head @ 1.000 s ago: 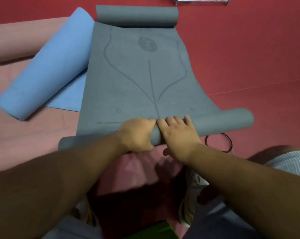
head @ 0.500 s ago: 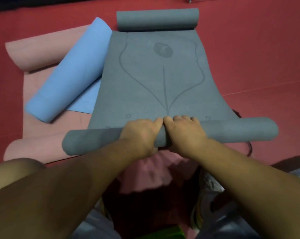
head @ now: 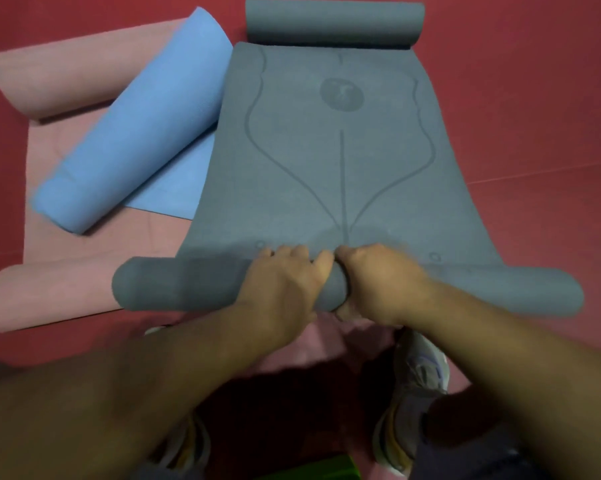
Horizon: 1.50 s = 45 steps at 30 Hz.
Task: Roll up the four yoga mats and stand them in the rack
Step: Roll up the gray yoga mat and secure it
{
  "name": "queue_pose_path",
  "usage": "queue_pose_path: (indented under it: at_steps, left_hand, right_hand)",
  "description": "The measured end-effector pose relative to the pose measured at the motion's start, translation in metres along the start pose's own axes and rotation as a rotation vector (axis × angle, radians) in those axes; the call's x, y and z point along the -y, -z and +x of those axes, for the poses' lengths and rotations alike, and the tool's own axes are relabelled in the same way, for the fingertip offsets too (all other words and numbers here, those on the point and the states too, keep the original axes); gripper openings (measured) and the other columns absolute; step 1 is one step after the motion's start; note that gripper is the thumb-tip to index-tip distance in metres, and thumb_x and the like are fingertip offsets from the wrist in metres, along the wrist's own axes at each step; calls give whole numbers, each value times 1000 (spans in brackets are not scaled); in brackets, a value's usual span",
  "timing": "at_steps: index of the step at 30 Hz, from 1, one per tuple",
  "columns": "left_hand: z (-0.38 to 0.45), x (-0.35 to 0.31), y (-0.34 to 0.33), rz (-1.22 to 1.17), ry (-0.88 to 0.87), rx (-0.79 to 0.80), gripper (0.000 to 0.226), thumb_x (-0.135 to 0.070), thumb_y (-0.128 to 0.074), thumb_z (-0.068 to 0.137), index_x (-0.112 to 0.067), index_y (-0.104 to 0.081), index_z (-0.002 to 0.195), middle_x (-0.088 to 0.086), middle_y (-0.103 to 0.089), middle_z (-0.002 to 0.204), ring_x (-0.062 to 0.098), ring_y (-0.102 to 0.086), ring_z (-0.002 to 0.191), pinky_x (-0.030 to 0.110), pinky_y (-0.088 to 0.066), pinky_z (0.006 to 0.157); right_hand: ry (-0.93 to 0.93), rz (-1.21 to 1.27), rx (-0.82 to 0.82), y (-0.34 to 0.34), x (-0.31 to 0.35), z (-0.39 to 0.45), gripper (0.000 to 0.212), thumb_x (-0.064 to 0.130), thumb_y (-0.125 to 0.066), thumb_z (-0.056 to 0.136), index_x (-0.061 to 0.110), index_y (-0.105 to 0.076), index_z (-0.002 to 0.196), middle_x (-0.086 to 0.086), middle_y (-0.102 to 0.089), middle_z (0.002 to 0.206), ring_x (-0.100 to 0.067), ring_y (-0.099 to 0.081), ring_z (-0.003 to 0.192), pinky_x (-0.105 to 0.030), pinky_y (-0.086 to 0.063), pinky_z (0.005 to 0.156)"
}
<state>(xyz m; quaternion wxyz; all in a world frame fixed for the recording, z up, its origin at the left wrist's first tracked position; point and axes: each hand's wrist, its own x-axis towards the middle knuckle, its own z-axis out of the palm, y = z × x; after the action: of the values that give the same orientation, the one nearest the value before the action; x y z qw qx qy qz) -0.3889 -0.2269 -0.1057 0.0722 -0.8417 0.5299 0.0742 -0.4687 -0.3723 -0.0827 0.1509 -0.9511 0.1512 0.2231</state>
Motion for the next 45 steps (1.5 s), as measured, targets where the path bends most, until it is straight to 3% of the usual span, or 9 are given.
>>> queue_pose_path:
  at_steps: [6,13,18,21,28,33,37,42,45]
  left_hand:
    - [21,27,17,-312,32,270,68,-58,-82,64,-32,-49,118,-7,-65,106,20,-62,92,31,-44,73]
    - [-2,-2,-14,-9,-12,-118,89,-62,-80,61,-30,-41,134,1,-60,106,26,-61,95,40,-45,79]
    - [19,19,-6,-332,3,250,71,-60,-80,61,-37,-50,121,-7,-67,105,20,-65,91,31,-50,74]
    - [30,27,7,-405,-26,410,71,-57,-85,55,-38,-53,115,-13,-64,100,14,-60,86,29,-49,74]
    - [10,-7,-8,39,-31,-2,108,-70,-80,59,-32,-30,147,-1,-55,121,24,-55,110,41,-43,90]
    - [25,11,-10,-225,-26,190,74,-64,-77,65,-35,-46,126,-4,-66,109,23,-66,97,31,-50,75]
    - [40,23,16,-310,-65,447,72,-58,-85,58,-37,-52,118,-13,-60,101,14,-55,87,29,-48,76]
    - [25,-1,2,-80,-58,156,104,-66,-83,57,-36,-31,142,-3,-58,120,23,-60,107,39,-48,86]
    - [23,-5,-10,-69,-16,127,87,-64,-82,59,-34,-43,130,-3,-64,113,23,-64,102,37,-51,80]
  right_hand:
    - [30,-211,-183,-13,3,-11,81,54,-84,61,30,-39,124,-1,-61,112,-28,-59,107,-45,-43,92]
    - [-36,-98,-16,-2,-7,-8,66,50,-84,61,29,-48,113,-2,-68,105,-30,-67,98,-33,-44,68]
    - [-38,-207,-103,-24,6,-16,87,56,-85,61,31,-36,129,-3,-53,124,-30,-55,117,-51,-40,100]
    - [-37,-237,-129,-25,3,-15,84,53,-84,63,30,-35,128,-5,-57,119,-30,-57,112,-50,-41,97]
    - [-83,-60,-23,-12,-25,2,70,55,-84,60,31,-49,115,-2,-69,105,-31,-68,98,-35,-47,71]
    - [-62,-125,-64,-30,-11,-8,83,55,-83,62,32,-37,127,-5,-56,121,-31,-56,117,-55,-38,105]
    - [-62,-126,-111,-32,-9,-6,75,50,-83,61,28,-37,116,-4,-62,107,-31,-60,105,-43,-40,84]
    - [-75,-25,-7,-15,-24,3,71,48,-85,61,30,-48,119,-1,-70,105,-30,-68,97,-31,-41,68]
    - [-53,7,12,-20,-22,2,70,49,-85,61,28,-46,116,-4,-67,107,-32,-66,101,-35,-44,74]
